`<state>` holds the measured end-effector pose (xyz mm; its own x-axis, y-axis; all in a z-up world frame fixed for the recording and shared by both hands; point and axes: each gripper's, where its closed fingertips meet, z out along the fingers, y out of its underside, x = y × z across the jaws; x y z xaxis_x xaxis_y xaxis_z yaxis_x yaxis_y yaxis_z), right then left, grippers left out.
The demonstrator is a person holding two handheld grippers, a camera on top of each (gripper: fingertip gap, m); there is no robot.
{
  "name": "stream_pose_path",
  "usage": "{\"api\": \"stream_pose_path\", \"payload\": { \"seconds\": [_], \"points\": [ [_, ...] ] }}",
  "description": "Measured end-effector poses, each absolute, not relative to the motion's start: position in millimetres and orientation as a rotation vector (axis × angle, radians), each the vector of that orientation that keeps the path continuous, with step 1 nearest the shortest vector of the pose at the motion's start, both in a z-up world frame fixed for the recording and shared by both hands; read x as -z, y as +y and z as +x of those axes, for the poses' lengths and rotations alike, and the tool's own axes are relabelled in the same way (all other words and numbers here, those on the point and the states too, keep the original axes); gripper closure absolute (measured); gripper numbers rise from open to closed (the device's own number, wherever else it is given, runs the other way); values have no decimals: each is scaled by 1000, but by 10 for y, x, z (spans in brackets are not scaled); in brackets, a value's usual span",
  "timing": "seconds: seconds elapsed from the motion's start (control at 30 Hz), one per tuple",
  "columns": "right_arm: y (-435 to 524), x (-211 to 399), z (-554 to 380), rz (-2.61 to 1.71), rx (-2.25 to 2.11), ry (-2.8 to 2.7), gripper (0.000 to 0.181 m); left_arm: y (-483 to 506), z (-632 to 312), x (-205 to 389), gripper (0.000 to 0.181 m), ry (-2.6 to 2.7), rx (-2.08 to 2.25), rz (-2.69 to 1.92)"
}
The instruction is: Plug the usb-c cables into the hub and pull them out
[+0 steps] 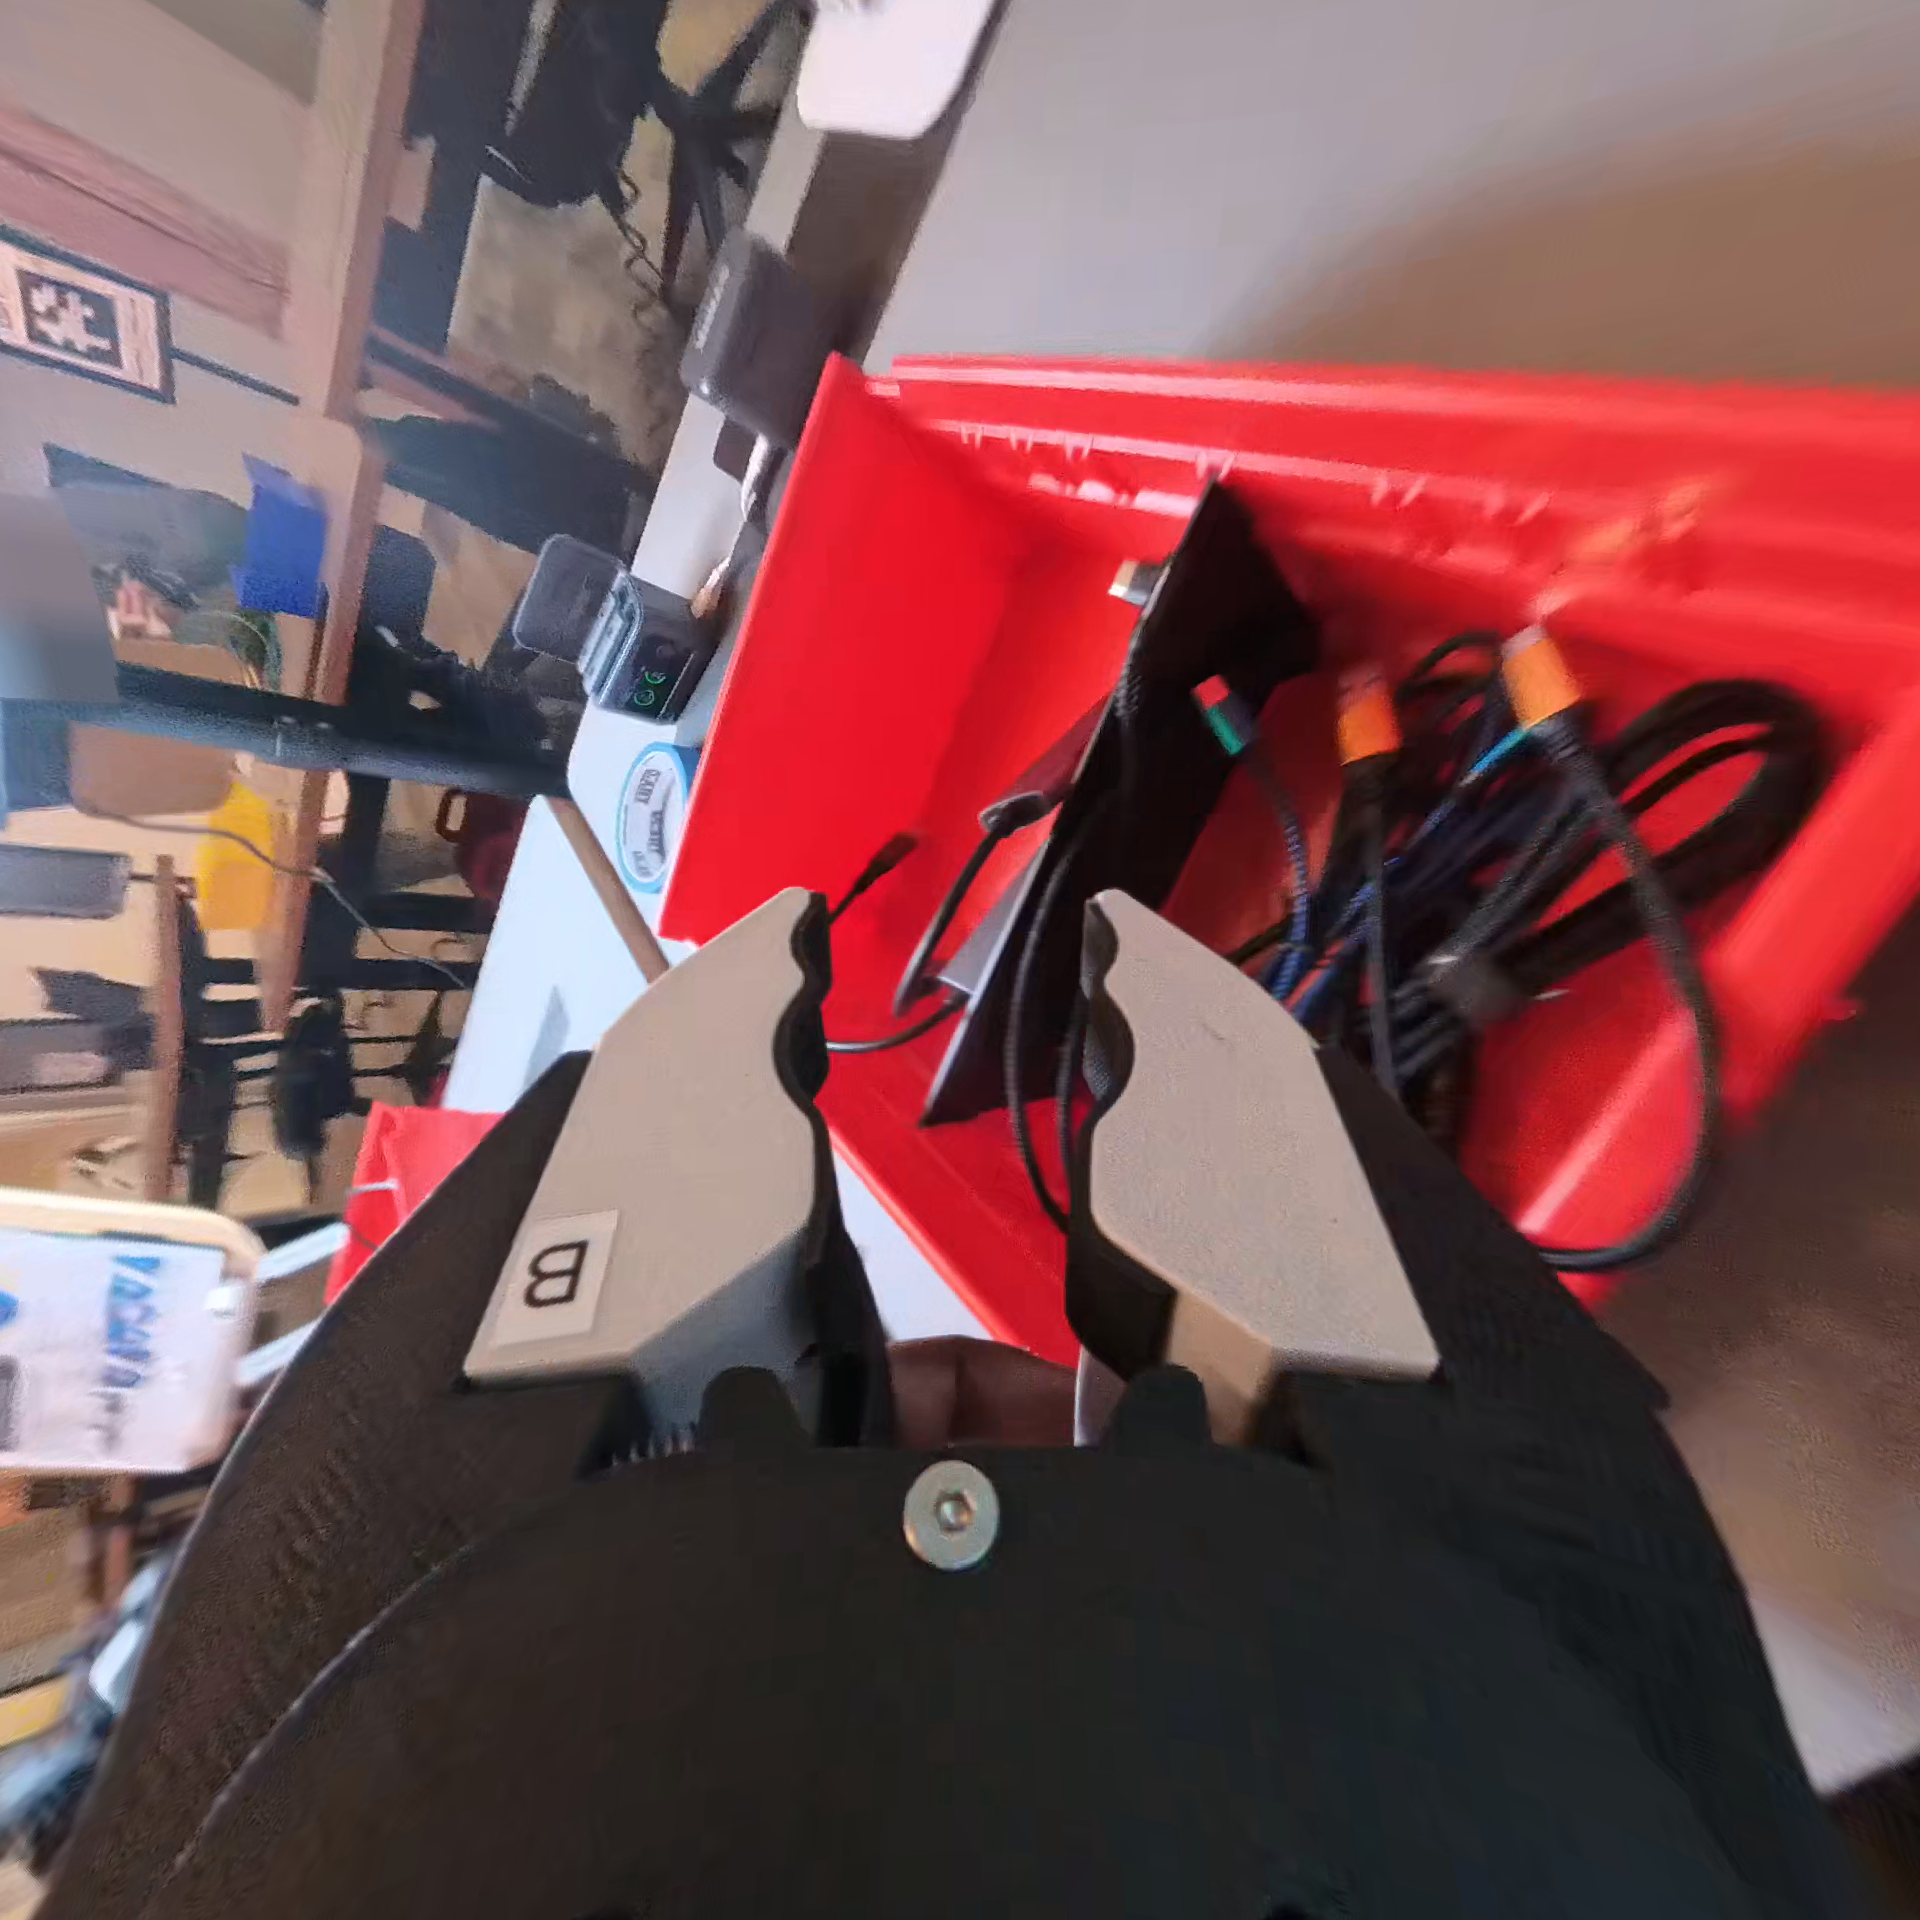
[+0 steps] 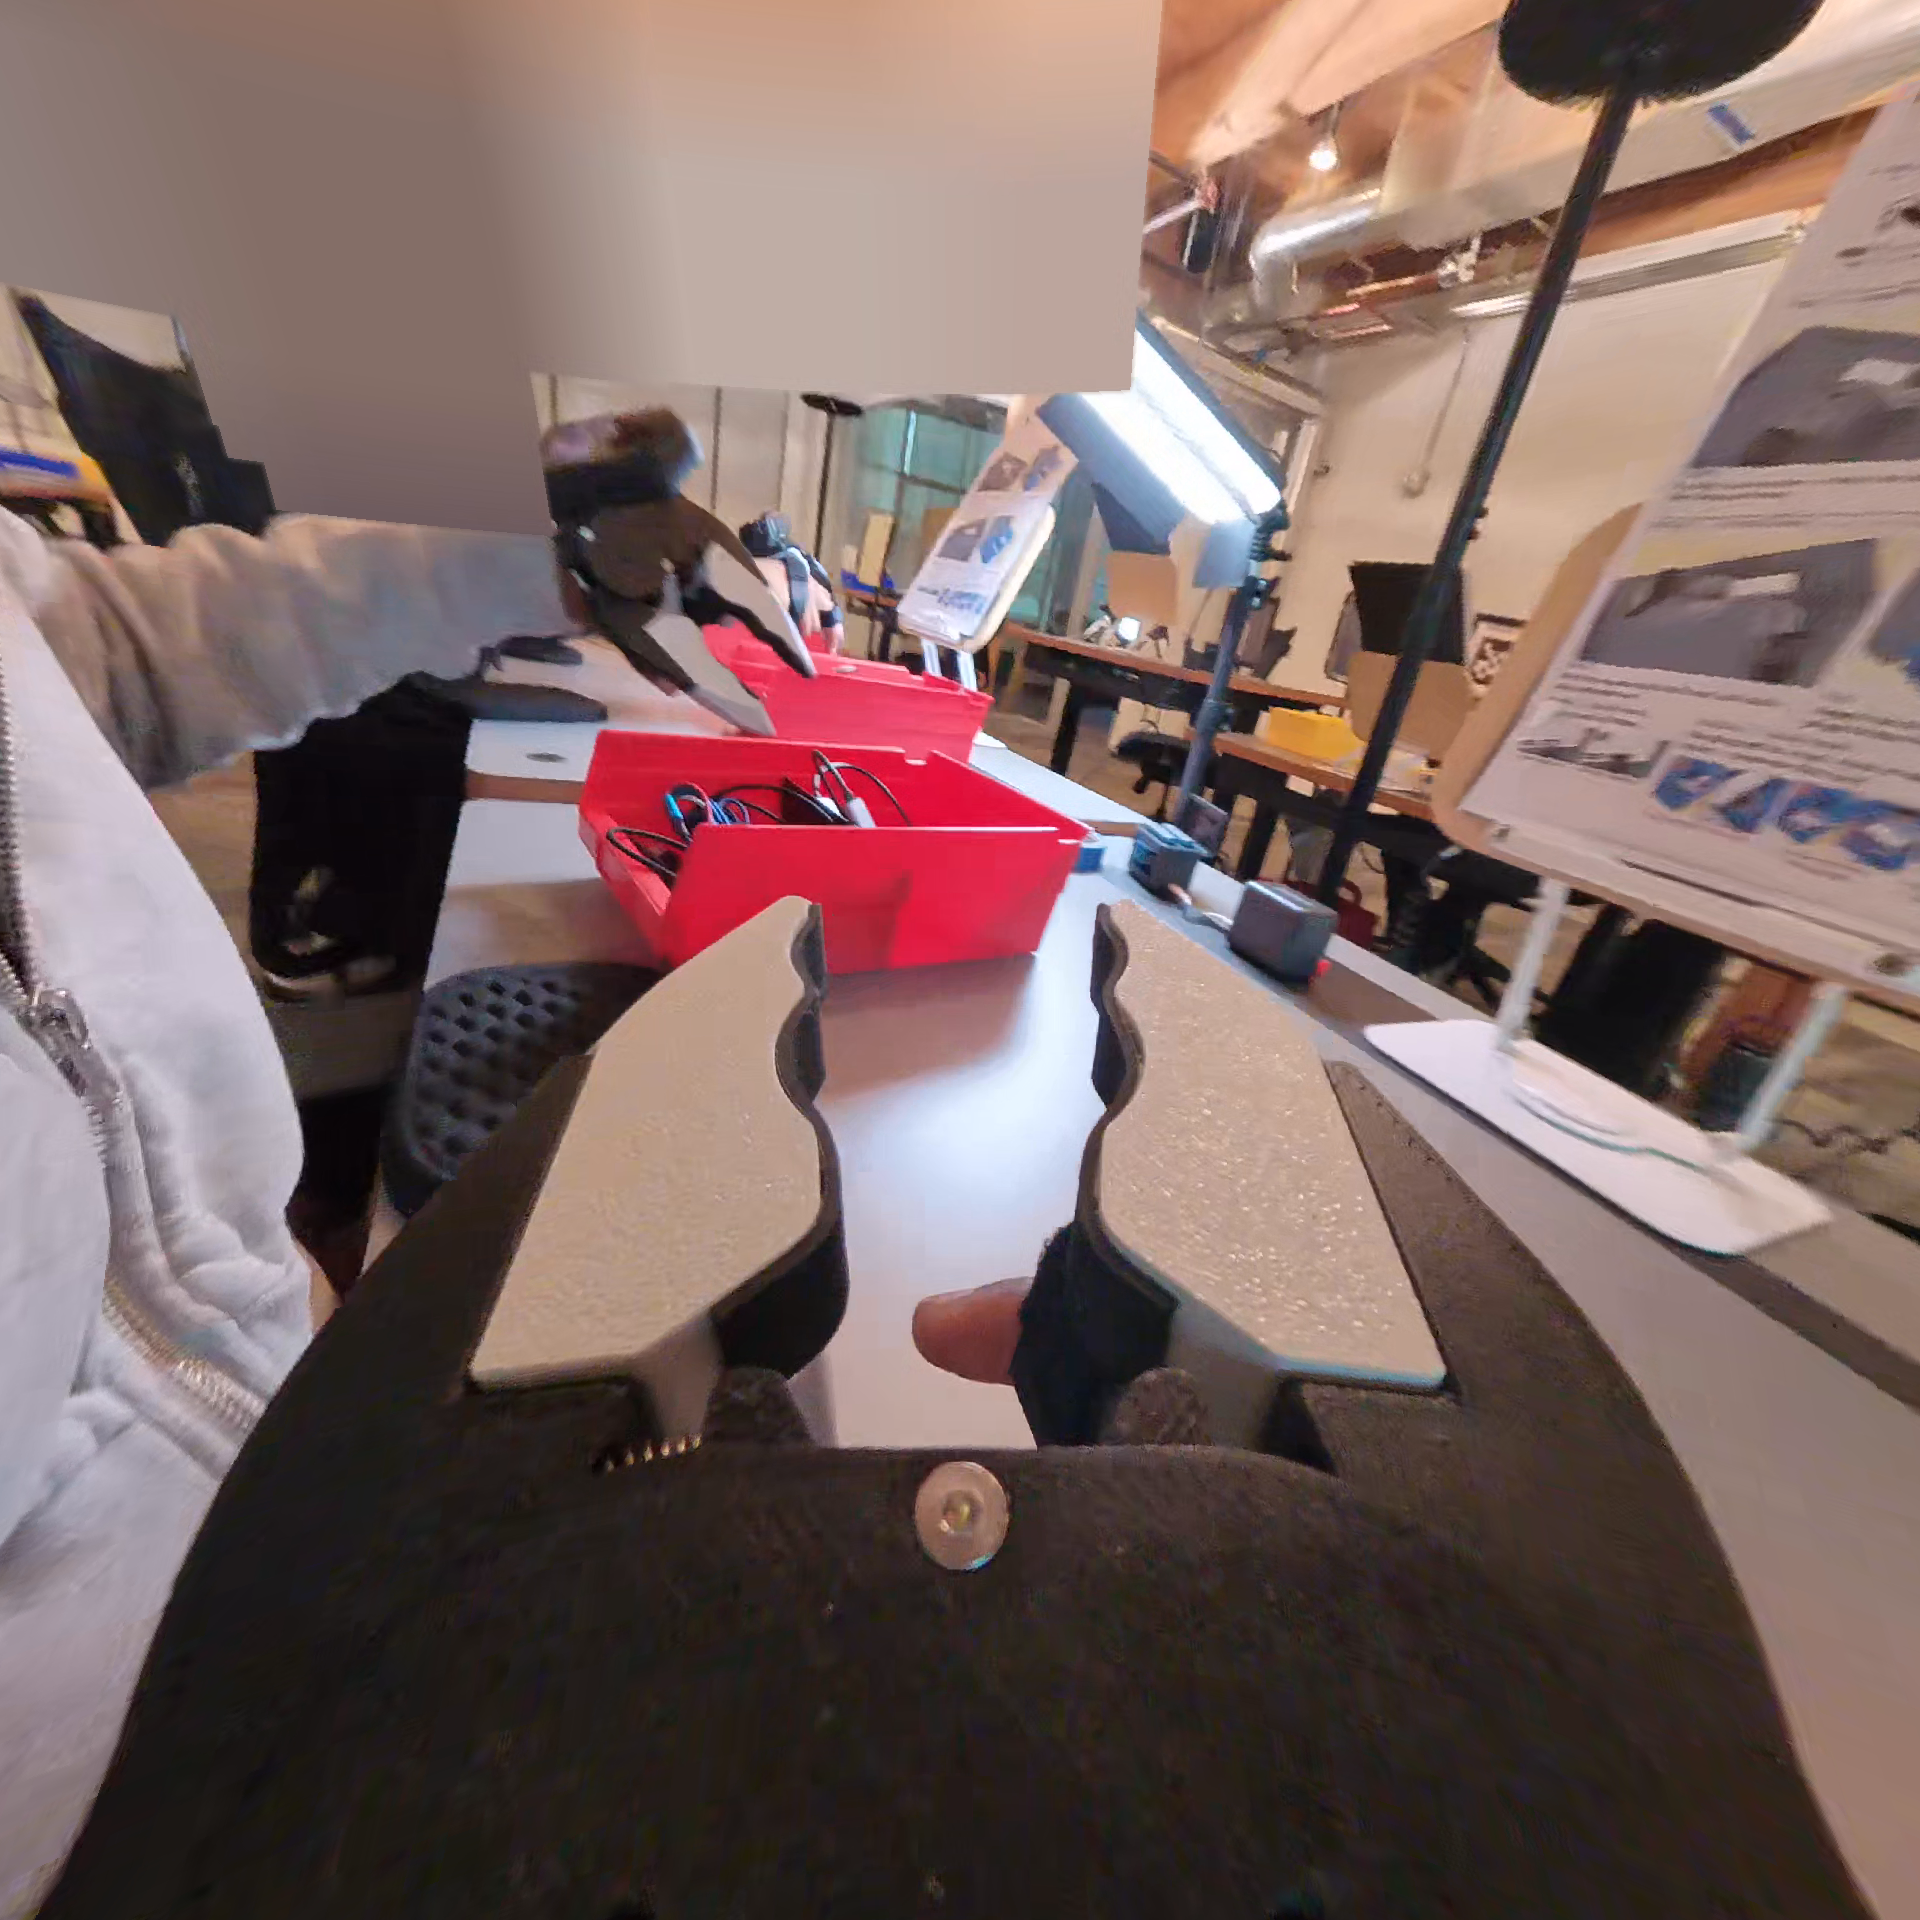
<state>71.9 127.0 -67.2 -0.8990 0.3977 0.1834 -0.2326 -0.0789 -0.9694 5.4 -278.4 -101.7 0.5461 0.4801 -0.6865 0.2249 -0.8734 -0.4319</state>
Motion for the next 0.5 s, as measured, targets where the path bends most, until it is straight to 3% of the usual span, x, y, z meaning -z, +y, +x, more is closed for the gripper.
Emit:
{"api": "stream_pose_path", "payload": {
  "seconds": [0.17,0.4,0.5],
  "points": [
    [1023,776,670,-280,-2405,-1752,142,-2870,-222,1295,143,-517,-1158,-2660],
    [1091,828,607,-294,-2341,-1749,144,-3016,-385,1474,174,-540,-1148,-2784],
    [1116,831,579,-315,-2344,-1734,147,-3007,-456,1283,176,-617,-1220,-2701]
  ]
}}
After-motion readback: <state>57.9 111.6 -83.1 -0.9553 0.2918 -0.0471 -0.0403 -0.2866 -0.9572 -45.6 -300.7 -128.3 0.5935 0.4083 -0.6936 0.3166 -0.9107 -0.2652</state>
